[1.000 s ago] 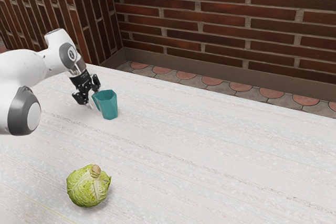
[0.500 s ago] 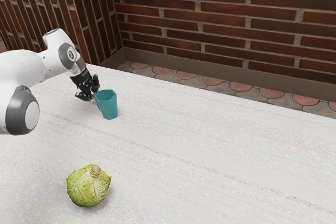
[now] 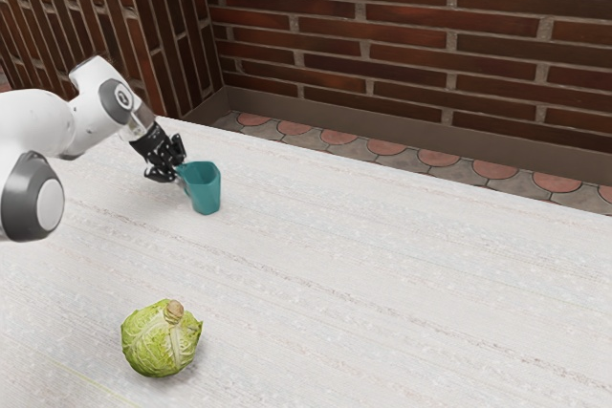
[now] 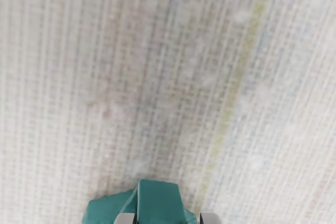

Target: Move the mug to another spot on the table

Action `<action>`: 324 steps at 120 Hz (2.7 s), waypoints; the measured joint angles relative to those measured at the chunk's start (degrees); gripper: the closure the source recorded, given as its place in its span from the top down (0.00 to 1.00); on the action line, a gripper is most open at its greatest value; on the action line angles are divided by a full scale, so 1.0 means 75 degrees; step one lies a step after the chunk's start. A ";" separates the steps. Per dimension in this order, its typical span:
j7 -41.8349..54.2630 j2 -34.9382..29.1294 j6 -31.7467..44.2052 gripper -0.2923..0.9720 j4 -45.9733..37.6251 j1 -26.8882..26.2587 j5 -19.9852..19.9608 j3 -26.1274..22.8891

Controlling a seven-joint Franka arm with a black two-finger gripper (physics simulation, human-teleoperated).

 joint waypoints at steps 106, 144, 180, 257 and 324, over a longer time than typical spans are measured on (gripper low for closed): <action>0.0423 -0.1108 -0.2444 0.15 -0.0387 0.0304 -0.1164 -0.1374; 0.0444 -0.1043 -0.2516 0.15 -0.0738 -0.0508 -0.1774 -0.1592; -0.0216 -0.1283 -0.2053 0.15 -0.1297 -0.0829 -0.1861 -0.1436; -0.1227 -0.1816 -0.1682 0.15 -0.2854 -0.0654 -0.2243 -0.1404; -0.1459 -0.0706 -0.2664 0.15 -0.2064 -0.0287 -0.2746 -0.1627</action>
